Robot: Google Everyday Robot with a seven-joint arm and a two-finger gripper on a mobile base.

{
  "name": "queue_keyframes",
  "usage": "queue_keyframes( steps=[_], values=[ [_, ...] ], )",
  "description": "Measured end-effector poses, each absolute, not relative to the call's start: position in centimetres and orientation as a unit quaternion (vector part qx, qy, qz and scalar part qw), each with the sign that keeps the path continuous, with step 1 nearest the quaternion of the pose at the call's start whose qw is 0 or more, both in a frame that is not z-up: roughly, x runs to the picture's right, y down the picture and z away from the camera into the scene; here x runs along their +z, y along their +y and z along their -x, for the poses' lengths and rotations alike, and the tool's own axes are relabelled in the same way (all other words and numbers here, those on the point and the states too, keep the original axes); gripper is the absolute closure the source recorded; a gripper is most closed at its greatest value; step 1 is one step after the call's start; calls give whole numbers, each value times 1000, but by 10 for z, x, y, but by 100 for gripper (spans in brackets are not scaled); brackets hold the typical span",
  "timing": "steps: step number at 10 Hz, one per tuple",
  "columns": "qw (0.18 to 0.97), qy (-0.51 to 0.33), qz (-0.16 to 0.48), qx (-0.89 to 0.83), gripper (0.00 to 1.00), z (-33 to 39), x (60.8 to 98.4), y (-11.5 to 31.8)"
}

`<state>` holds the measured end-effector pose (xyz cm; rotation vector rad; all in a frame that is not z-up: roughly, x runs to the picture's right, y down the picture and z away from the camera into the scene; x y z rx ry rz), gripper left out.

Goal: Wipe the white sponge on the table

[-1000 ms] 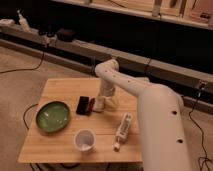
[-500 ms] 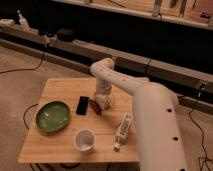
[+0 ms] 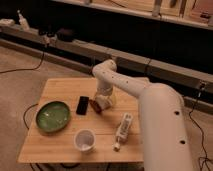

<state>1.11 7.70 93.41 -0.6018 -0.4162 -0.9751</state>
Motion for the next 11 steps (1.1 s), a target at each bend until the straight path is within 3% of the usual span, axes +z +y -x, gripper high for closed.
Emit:
queue_keyframes(
  steps=[6,11],
  values=[
    [828,-249,259,-430,20,-21,940,92],
    [822,-256,251,-442,20,-19,949,73]
  ],
)
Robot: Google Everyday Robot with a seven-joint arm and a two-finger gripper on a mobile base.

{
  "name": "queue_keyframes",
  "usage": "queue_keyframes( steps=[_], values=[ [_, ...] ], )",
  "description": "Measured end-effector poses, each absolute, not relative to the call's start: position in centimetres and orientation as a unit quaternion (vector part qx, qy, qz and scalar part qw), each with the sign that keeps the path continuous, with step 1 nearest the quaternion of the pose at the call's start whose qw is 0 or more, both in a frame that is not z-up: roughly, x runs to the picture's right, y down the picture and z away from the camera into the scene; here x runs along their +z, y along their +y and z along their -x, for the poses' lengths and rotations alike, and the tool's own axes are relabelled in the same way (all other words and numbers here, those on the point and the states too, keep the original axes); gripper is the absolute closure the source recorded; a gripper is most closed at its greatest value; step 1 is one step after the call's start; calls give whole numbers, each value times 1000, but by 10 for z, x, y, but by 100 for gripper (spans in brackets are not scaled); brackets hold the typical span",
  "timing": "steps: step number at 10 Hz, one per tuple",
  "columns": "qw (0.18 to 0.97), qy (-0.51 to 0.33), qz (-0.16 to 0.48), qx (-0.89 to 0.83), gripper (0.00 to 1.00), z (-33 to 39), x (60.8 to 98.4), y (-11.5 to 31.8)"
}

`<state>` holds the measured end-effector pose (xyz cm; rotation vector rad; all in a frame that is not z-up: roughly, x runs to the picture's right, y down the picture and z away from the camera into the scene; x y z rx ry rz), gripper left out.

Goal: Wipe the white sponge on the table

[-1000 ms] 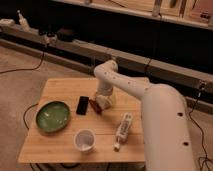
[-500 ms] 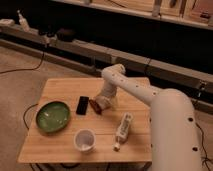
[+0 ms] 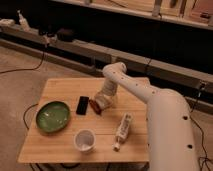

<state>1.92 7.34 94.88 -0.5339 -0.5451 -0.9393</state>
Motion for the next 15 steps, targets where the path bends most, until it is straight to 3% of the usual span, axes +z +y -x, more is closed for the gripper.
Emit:
queue_keyframes(
  steps=[7,8,12,15],
  values=[
    [799,-279,277,-454,20,9,960,76],
    [794,-283,284,-457,25,14,963,79],
    [792,-283,297,-452,59,11,967,77],
    [800,-266,308,-440,61,-12,956,72]
  ],
)
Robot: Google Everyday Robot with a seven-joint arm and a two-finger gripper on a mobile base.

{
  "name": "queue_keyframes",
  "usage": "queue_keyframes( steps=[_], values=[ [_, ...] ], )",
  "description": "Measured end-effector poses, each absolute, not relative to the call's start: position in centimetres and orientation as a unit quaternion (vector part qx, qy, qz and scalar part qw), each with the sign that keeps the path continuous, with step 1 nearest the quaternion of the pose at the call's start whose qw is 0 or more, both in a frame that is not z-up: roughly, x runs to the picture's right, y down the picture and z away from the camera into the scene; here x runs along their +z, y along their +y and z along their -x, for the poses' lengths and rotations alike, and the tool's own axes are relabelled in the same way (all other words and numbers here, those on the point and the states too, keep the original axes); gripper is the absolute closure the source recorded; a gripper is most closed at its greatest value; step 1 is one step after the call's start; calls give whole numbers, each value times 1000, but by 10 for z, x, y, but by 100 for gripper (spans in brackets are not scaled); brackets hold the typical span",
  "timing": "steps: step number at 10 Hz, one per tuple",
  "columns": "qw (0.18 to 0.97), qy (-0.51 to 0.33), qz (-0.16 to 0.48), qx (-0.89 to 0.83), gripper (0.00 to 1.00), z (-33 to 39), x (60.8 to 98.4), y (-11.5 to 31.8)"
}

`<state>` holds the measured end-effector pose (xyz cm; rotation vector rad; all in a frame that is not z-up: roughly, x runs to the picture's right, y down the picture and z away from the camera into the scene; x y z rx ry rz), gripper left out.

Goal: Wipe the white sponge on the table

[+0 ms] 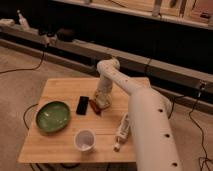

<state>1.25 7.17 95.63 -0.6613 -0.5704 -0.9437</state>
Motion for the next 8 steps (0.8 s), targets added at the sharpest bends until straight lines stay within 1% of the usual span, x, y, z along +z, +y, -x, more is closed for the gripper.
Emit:
queue_keyframes(
  steps=[2,3,6,8],
  values=[
    [812,-247,322,-420,61,-41,940,73],
    [820,-236,335,-400,61,-60,924,82],
    [841,-207,356,-351,61,-103,896,119],
    [860,-173,358,-319,61,-141,881,129]
  ],
)
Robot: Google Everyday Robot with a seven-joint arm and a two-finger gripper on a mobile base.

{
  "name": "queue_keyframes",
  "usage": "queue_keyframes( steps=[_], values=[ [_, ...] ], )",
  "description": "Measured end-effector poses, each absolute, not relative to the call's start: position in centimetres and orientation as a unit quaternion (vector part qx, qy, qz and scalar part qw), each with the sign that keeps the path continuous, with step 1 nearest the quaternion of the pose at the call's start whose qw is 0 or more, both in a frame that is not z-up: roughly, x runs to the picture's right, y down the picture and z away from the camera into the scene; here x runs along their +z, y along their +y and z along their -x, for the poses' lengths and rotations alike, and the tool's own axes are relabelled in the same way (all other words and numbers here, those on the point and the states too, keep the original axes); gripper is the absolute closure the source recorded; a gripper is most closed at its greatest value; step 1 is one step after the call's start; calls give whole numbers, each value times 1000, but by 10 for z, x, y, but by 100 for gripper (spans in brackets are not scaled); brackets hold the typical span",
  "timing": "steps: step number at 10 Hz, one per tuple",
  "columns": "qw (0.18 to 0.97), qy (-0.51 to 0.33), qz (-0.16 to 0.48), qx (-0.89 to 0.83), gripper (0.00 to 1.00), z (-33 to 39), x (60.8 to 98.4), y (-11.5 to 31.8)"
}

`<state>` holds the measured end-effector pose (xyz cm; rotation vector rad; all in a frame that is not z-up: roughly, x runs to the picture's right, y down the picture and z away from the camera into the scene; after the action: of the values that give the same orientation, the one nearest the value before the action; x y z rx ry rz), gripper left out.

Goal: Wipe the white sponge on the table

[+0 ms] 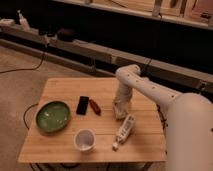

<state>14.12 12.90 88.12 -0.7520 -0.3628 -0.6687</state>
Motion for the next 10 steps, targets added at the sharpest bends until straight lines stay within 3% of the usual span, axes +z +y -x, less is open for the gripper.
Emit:
queue_keyframes(
  steps=[4,10],
  values=[
    [884,-115,350,-287,61,-198,872,125],
    [903,-140,261,-310,61,-214,937,90]
  ],
)
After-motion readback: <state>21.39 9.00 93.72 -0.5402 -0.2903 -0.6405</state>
